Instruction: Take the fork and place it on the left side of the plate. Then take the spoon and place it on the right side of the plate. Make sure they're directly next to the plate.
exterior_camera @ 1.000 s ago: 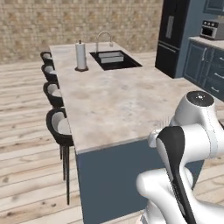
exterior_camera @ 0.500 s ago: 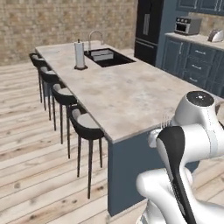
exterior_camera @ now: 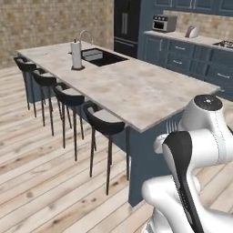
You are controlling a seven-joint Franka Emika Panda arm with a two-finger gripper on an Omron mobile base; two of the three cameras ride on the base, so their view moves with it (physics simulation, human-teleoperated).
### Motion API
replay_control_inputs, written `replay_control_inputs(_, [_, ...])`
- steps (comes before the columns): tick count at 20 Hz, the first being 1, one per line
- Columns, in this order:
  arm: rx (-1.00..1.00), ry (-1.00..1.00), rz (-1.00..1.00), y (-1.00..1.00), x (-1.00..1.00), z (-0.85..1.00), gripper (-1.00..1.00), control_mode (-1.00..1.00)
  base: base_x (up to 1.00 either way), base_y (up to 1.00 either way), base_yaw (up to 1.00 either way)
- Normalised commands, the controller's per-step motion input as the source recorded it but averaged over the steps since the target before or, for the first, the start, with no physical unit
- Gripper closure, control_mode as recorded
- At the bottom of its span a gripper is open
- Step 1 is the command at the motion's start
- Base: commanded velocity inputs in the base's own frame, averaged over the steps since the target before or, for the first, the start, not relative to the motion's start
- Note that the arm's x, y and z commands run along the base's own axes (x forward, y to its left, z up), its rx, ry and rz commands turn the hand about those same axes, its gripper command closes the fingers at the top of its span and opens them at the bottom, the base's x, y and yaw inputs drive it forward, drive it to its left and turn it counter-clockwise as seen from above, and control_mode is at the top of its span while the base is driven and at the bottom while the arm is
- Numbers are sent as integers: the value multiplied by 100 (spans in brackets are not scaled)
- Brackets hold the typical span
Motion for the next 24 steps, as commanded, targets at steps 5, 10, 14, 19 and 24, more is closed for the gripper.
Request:
replay_control_inputs(5, [0, 0, 0, 0, 0, 0, 100, 100, -39, 87, -40])
replay_control_inputs(10, [0, 0, 0, 0, 0, 0, 100, 100, -27, 79, -43])
replay_control_inputs(14, [0, 0, 0, 0, 0, 0, 100, 100, -9, 89, -39])
replay_control_inputs(19, [0, 0, 0, 0, 0, 0, 100, 100, 4, 100, -29])
replay_control_inputs(24, [0, 0, 0, 0, 0, 0, 100, 100, 20, 100, -26])
